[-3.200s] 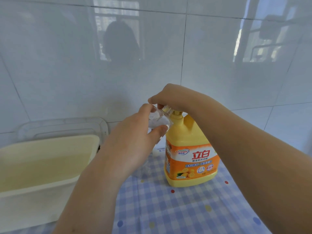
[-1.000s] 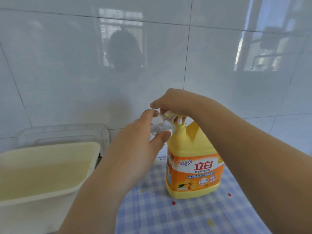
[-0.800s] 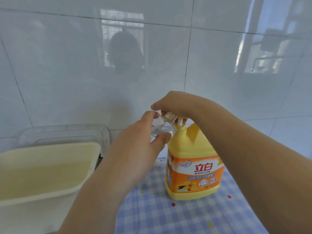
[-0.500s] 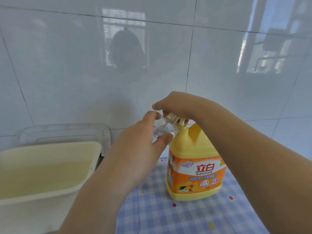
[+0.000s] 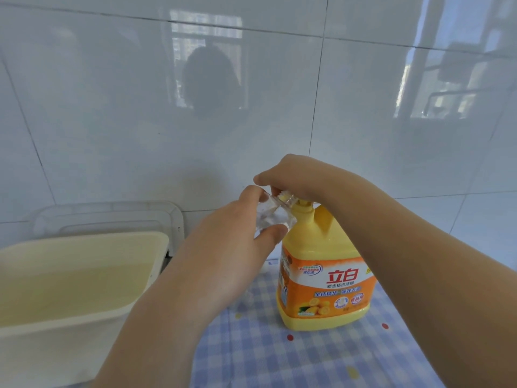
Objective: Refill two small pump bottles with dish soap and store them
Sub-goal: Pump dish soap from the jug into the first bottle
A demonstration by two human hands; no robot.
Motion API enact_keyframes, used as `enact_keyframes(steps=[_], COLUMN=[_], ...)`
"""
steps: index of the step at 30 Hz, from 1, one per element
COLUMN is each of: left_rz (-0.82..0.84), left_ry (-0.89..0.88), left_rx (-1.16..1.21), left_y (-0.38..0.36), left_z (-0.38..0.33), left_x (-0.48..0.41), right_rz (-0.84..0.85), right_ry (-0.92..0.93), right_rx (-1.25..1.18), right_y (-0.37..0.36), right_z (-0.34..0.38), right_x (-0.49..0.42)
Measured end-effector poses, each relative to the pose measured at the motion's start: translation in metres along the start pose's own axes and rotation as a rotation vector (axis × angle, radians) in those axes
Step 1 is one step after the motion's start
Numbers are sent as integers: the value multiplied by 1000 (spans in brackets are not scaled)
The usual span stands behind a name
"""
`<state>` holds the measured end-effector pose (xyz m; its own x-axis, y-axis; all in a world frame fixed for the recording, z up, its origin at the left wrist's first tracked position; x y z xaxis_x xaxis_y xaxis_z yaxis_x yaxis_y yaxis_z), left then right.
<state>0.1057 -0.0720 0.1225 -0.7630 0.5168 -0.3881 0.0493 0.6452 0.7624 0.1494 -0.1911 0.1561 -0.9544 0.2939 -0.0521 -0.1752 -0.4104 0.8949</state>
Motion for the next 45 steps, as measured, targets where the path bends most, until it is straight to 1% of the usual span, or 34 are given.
enact_keyframes(steps=[7, 13, 17, 20, 23, 26, 34, 40, 45], left_rz=[-28, -90, -114, -104, -88, -74, -57, 8, 9], left_ry=[-12, -16, -17, -18, -15, -16, -16, 0, 1], left_rx=[-13, 18, 51, 49, 42, 37, 27, 4, 3], left_y=[3, 8, 10, 9, 8, 6, 4, -2, -3], left_z=[-1, -5, -4, -4, -3, -4, -3, 2, 2], left_x=[0, 0, 0, 1, 1, 1, 0, -1, -1], right_rz=[-34, -96, -94, -40, 25, 54, 39, 5, -3], right_ry=[-7, 8, 11, -3, -58, -77, -45, 18, 14], right_rx=[-10, -22, 4, -7, 5, 18, 15, 19, 1], right_y=[4, 18, 19, 14, 9, 6, 5, -1, 0], right_z=[2, 3, 4, 4, 4, 4, 3, 4, 3], right_x=[0, -3, -4, -3, 2, 4, 3, 3, 3])
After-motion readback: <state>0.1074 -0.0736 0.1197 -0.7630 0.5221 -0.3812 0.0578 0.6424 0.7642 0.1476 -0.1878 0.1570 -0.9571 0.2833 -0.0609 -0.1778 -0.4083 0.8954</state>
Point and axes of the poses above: each hand's wrist, its own x-axis away from the middle knuckle, its own y-axis out of the back of the hand, z = x × y, the point moved 10 cm from there along -x, towards the middle knuckle, and after that the axes turned 1 degree about -y, right-handed, at the moved point
